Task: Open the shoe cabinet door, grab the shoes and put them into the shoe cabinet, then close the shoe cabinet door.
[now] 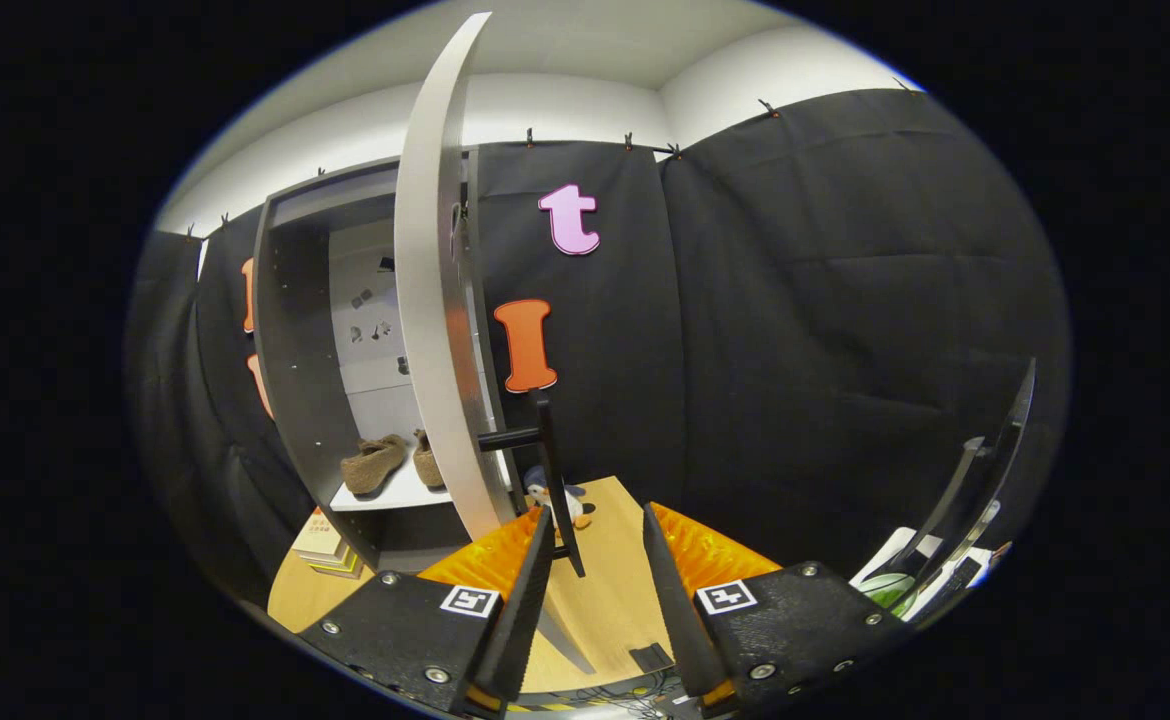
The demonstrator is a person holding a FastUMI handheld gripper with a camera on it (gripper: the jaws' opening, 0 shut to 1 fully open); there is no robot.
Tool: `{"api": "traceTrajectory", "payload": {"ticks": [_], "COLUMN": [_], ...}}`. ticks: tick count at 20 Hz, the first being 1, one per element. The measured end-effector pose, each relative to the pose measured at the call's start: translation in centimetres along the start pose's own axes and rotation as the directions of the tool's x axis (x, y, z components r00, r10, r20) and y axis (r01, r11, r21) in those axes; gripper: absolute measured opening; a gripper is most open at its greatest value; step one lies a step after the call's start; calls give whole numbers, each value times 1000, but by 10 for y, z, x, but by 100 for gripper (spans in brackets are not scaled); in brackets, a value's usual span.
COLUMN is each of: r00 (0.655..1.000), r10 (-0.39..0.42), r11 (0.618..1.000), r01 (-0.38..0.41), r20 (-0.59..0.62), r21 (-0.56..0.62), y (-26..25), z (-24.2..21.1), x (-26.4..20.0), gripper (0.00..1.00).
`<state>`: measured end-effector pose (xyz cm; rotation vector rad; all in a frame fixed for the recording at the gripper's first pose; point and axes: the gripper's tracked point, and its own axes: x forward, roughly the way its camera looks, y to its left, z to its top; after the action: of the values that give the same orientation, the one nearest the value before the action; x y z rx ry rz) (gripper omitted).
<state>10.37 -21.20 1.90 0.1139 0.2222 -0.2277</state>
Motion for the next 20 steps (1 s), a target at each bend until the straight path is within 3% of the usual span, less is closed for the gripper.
{"api": "traceTrajectory", "payload": {"ticks": [6, 12, 20], "r00": [1000, 990, 963], "r10": [2, 138, 269], "r11": [999, 990, 961], "r01": [-1, -136, -267], "r20": [30, 32, 30], "r21": [-36, -37, -77], "y": [13, 59, 71], "z": [-1, -8, -4], "x": [-6, -19, -15], "gripper": [56, 55, 55]}}
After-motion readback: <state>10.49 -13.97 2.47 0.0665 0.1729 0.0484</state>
